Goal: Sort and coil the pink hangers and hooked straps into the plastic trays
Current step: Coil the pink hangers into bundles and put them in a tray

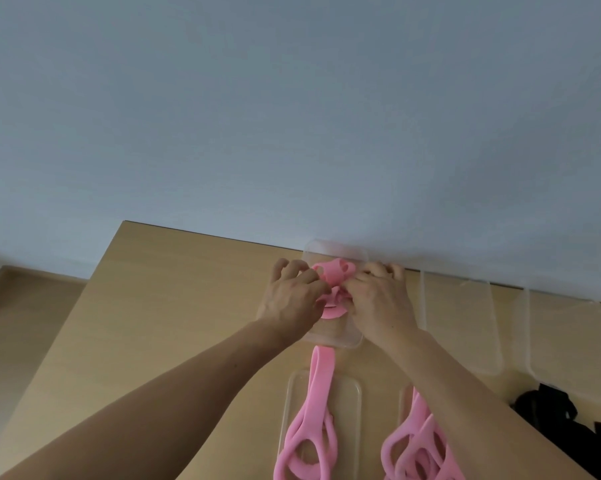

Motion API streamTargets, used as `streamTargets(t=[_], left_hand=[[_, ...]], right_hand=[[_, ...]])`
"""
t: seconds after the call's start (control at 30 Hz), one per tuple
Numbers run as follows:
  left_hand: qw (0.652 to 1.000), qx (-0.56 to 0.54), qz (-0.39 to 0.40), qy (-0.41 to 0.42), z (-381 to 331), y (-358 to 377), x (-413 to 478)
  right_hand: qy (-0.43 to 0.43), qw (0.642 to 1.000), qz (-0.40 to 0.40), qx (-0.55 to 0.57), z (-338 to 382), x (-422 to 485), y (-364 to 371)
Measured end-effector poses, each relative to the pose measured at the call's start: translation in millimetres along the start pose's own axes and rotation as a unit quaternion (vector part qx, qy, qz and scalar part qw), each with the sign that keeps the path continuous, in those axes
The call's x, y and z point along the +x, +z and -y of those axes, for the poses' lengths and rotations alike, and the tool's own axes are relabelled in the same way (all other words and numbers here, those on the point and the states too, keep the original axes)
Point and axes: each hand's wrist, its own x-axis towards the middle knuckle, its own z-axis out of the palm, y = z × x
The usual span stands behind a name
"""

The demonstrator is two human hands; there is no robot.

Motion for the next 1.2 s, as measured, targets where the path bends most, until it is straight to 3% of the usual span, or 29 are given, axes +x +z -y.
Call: streamTargets(t=[0.13, 0.27, 0.5, 0.73, 1.0, 1.2], left_hand=[[1.000, -0.026, 0.002, 0.005, 1.7, 4.3, -1.4], [1.000, -0.019, 0.003, -0.007, 0.4, 5.5, 0.4], [0.999, 0.032, 0.013, -0.010, 0.2, 4.8, 2.1], [0.999, 0.038, -0.013, 0.008, 1.5, 6.5, -2.3], [0.993, 0.090, 0.078, -0.009, 3.6, 2.8, -10.7], [0.996, 0.064, 0.057, -0.035, -4.9, -11.2, -24.4]], right_hand=[[-0.010, 0.999, -0.019, 0.046, -6.8, -1.4, 3.4], [-0.011, 1.000, -0.021, -0.003, -3.0, 1.2, 8.8], [-0.006, 0.995, -0.102, -0.003, 2.7, -18.6, 6.2], [-0.008, 1.000, 0.008, -0.025, 11.4, -40.5, 0.1], [0.000, 0.999, 0.047, -0.011, 16.3, -45.7, -8.6], [0.009, 0.998, 0.052, 0.017, 20.1, -56.0, -24.0]])
